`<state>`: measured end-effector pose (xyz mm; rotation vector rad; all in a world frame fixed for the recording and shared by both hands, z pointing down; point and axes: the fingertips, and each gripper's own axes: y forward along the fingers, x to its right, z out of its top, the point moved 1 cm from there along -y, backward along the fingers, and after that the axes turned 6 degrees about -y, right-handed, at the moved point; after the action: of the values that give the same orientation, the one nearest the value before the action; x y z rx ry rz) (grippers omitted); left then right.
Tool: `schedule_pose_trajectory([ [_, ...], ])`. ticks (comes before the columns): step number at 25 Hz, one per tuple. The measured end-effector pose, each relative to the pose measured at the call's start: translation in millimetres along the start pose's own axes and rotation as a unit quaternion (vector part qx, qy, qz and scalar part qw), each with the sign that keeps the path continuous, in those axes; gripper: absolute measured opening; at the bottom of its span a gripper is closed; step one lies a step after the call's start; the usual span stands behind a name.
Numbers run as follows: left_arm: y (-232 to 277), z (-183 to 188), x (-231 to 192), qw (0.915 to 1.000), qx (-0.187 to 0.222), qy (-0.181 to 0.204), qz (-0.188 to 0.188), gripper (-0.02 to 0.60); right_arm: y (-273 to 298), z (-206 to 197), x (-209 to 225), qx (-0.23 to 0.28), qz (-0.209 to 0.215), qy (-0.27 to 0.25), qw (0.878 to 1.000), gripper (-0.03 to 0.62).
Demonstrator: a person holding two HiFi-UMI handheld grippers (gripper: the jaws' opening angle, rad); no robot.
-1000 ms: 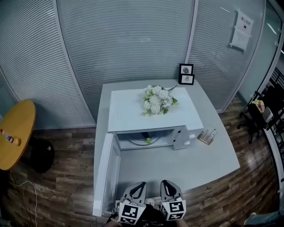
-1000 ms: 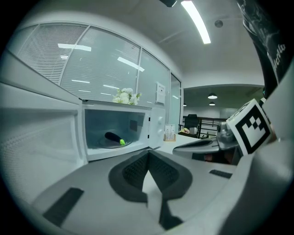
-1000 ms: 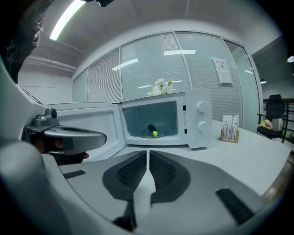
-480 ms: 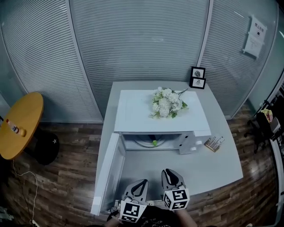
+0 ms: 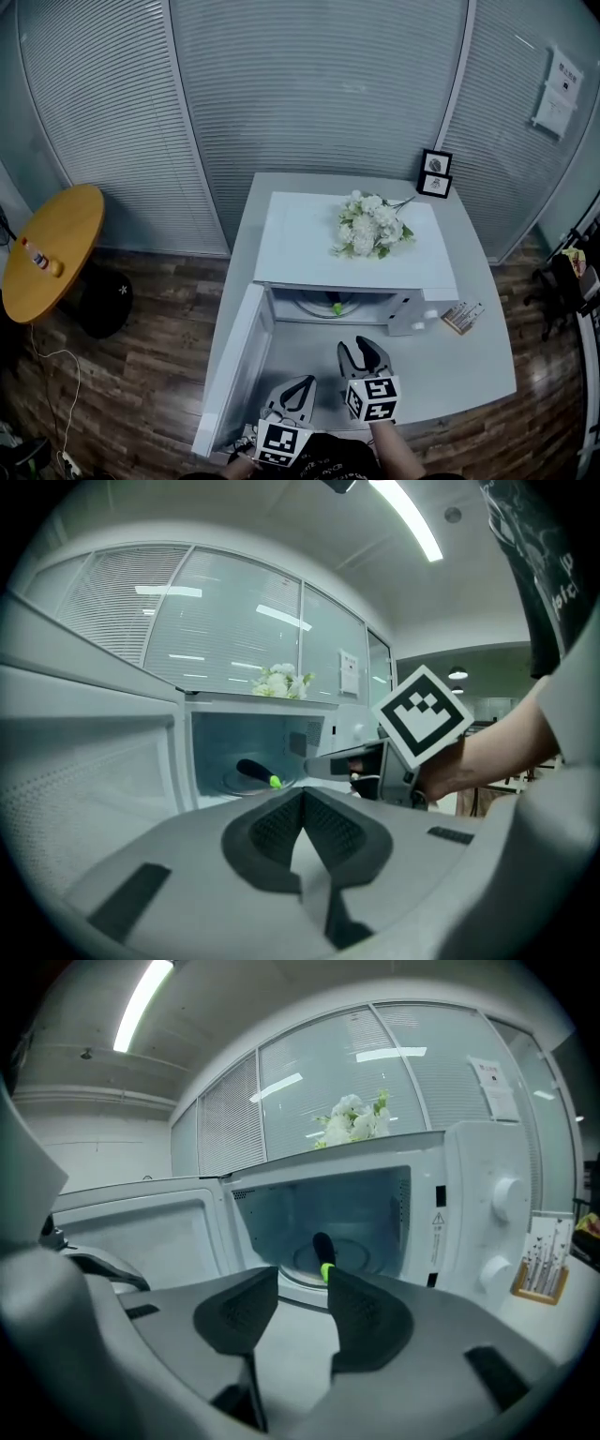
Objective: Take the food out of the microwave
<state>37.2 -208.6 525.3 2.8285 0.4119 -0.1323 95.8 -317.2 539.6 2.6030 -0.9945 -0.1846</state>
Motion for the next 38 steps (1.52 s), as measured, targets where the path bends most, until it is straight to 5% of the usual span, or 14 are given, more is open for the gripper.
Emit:
schedule_pose_trajectory([
  [38, 7.3, -5.5, -20.5, 0.9984, -0.044, -0.010, 0.035, 0.008, 162.2, -2.7, 40.5, -0.122, -0.017, -0.073, 0.990, 0.186],
])
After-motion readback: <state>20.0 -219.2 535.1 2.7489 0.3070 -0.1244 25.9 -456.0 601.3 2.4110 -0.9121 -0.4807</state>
